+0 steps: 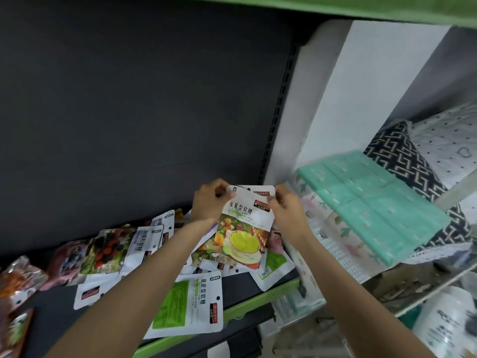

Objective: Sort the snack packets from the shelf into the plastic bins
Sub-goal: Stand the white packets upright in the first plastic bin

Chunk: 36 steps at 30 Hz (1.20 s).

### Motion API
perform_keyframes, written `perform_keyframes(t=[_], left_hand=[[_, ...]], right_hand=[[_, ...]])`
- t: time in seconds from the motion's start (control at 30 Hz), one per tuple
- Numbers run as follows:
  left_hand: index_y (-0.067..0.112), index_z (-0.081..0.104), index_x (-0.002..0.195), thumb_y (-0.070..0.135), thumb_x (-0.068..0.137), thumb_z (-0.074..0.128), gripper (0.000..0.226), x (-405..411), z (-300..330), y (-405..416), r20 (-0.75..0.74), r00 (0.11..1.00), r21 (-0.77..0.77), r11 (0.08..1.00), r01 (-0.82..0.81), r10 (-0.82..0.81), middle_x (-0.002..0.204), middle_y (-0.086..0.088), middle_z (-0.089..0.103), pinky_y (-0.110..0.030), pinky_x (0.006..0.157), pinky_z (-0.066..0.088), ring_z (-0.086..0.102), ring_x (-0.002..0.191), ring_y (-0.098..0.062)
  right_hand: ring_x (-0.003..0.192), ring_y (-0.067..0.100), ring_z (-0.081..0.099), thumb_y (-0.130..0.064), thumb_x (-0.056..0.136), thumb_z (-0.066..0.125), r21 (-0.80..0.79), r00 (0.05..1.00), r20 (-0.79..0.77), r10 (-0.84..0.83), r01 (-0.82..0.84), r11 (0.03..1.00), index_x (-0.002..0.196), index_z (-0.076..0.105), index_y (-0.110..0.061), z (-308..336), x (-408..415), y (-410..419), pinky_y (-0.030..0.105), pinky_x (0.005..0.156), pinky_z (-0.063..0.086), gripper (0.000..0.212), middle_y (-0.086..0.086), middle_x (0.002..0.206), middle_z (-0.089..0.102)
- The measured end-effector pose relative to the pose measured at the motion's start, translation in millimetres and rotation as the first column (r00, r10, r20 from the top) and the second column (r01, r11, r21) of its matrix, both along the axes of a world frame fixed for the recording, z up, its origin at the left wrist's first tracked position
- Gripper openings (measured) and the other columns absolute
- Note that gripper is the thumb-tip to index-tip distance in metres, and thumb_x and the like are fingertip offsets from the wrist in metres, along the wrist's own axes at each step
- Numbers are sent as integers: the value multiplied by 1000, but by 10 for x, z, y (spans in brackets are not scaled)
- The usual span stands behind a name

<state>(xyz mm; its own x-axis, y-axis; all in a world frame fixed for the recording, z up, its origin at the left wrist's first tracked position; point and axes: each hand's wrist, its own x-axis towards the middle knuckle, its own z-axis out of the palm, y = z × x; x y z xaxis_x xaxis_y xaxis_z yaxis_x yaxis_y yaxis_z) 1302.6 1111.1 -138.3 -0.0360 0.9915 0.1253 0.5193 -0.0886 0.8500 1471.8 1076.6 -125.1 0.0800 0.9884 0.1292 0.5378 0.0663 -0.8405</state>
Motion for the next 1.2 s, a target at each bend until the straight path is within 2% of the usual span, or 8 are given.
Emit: perform_keyframes(t=[0.07,0.23,0.37,0.5,0.6,0.83,1.07,1.2], left_hand=[[15,59,85,22,88,65,10,-12,2,-12,-6,999,-18,999,-42,42,79,5,60,-12,56,33,53,72,-8],[19,59,83,23,85,69,11,-134,-2,-131,96,993,-113,992,-58,69,74,5,63,-38,81,54,59,74,-17],[21,55,96,22,84,69,18,-311,-25,-352,-34,999,-144,989,-43,38,86,6,62,-22,74,42,58,82,-11],[19,56,94,12,81,71,21,-421,-259,-678,-71,997,-180,984,8,-21,84,2,60,-21,72,45,58,80,-15],[12,62,104,15,82,72,25,-414,-521,-891,-180,969,-245,962,122,-169,98,0,61,-20,81,44,60,96,-16],[21,48,135,35,75,78,68,-314,-957,-1071,-508,768,-475,871,128,-390,136,-3,45,-38,104,38,41,126,-23],[24,54,122,37,77,74,51,-294,-1073,-1114,-606,717,-433,899,64,-343,132,-4,45,-44,103,35,37,124,-25],[22,47,132,40,80,71,61,-294,-1116,-1135,-642,688,-438,899,35,-339,142,-3,37,-42,106,31,34,131,-25]], right_hand=[[67,11,59,-13,94,55,-13,999,3,47,-47,999,94,54,-18,51,-31,-11,24,55,43,6,-3,79,63],[74,30,64,-18,87,64,2,990,114,85,-86,996,88,66,-12,16,-82,-10,38,62,48,6,10,80,70],[69,21,60,-23,87,64,21,978,183,98,-104,994,86,68,-13,-26,-85,-94,29,56,39,11,4,76,68],[78,19,62,-18,89,62,27,985,166,47,-52,998,94,70,-10,-67,-20,-229,31,65,44,13,6,88,70],[81,17,61,-12,91,59,17,982,172,74,-78,997,100,70,-11,-103,56,-334,27,64,41,15,4,94,70],[83,21,59,-18,91,60,38,949,297,106,-123,992,100,70,-12,-301,121,-564,27,63,35,15,8,97,68],[87,26,61,-24,89,61,63,909,405,100,-137,989,100,69,-16,-326,107,-701,35,71,48,16,7,97,68],[85,22,60,-23,91,60,38,905,412,101,-127,991,104,69,-16,-311,149,-757,32,67,46,17,8,98,67]])
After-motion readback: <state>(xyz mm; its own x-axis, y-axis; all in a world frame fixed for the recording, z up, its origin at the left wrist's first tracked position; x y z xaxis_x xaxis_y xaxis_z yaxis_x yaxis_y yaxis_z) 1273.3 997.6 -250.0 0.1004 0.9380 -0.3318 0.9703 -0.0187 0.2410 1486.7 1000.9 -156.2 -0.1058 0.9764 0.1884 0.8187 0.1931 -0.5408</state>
